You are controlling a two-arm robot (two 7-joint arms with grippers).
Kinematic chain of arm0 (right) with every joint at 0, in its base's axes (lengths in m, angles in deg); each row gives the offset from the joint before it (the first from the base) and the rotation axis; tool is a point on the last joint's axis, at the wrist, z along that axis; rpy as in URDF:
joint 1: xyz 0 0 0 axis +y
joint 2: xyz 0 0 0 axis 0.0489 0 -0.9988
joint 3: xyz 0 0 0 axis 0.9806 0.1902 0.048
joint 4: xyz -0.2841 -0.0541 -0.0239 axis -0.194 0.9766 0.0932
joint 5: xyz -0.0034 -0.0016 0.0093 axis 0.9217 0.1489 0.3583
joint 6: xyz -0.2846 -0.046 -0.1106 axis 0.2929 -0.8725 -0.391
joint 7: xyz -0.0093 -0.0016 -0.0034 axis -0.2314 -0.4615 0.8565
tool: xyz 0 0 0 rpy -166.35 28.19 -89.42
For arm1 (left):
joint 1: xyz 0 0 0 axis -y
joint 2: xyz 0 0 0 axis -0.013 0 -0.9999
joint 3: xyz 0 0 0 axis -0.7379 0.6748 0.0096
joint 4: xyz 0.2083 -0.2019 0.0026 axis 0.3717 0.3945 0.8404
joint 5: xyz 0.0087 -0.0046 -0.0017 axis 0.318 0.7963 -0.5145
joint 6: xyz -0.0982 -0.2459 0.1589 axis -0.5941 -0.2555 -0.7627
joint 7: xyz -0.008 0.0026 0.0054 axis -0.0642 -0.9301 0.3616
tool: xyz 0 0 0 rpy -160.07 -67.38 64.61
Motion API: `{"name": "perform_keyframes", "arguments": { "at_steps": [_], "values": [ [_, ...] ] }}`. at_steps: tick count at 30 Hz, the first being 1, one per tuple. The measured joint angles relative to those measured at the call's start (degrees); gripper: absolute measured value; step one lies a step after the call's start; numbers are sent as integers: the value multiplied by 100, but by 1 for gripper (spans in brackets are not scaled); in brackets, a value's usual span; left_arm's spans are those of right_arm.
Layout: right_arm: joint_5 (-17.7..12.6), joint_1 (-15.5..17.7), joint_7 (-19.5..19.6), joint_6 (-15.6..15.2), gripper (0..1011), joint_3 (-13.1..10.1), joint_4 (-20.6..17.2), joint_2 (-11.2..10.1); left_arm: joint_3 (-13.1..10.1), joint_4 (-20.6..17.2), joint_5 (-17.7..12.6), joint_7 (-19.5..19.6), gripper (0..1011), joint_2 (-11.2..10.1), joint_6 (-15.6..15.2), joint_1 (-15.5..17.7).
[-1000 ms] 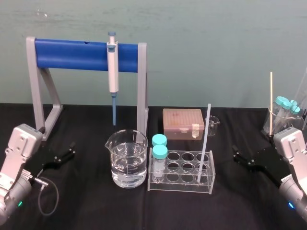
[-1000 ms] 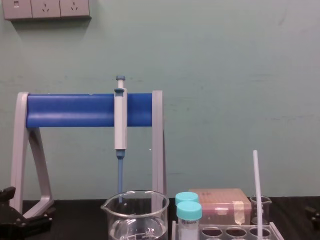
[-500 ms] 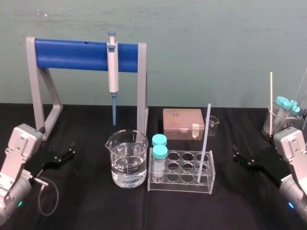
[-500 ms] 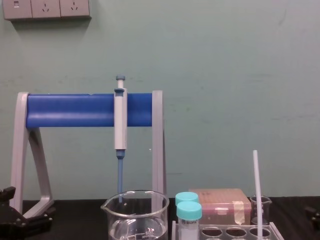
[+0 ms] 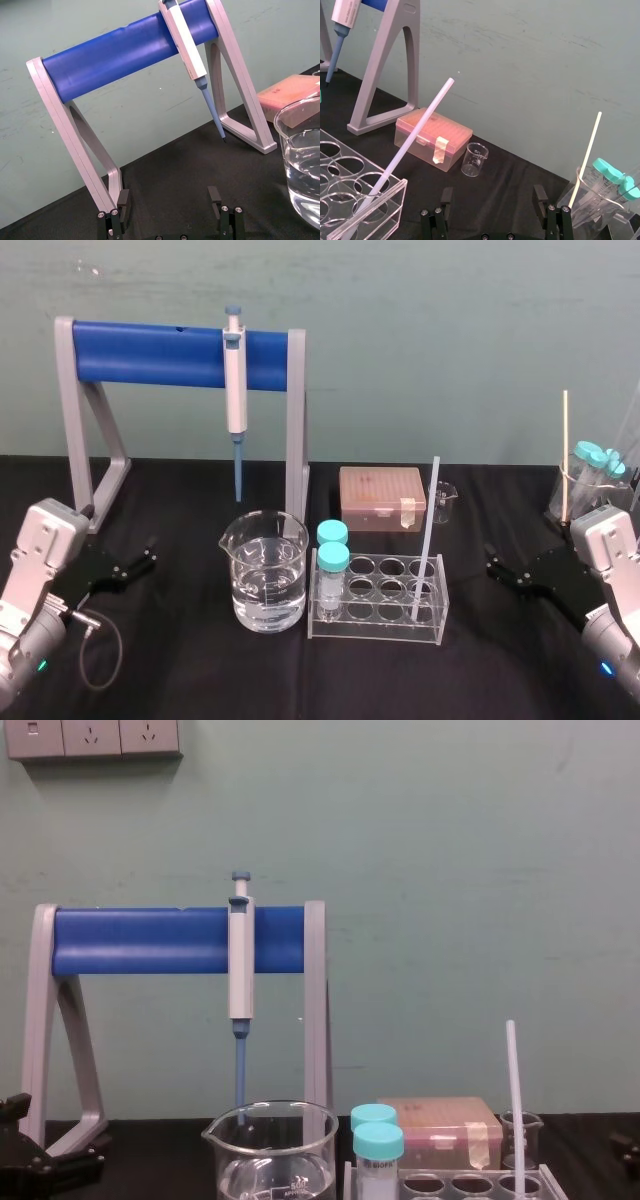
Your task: Pick up the stirring rod with one hand, then place it down.
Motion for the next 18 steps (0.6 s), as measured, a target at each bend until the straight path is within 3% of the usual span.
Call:
{"name": "perform_keyframes", "arguments": {
  "at_steps": [8, 18],
  "values": [
    [71, 26, 14, 43, 1004, -75, -22, 40, 0, 0, 0, 0, 1000, 0, 0, 0],
    [134, 85, -103, 436, 1004, -264, -133, 118, 0, 0, 0, 0, 1000, 0, 0, 0]
  ]
}}
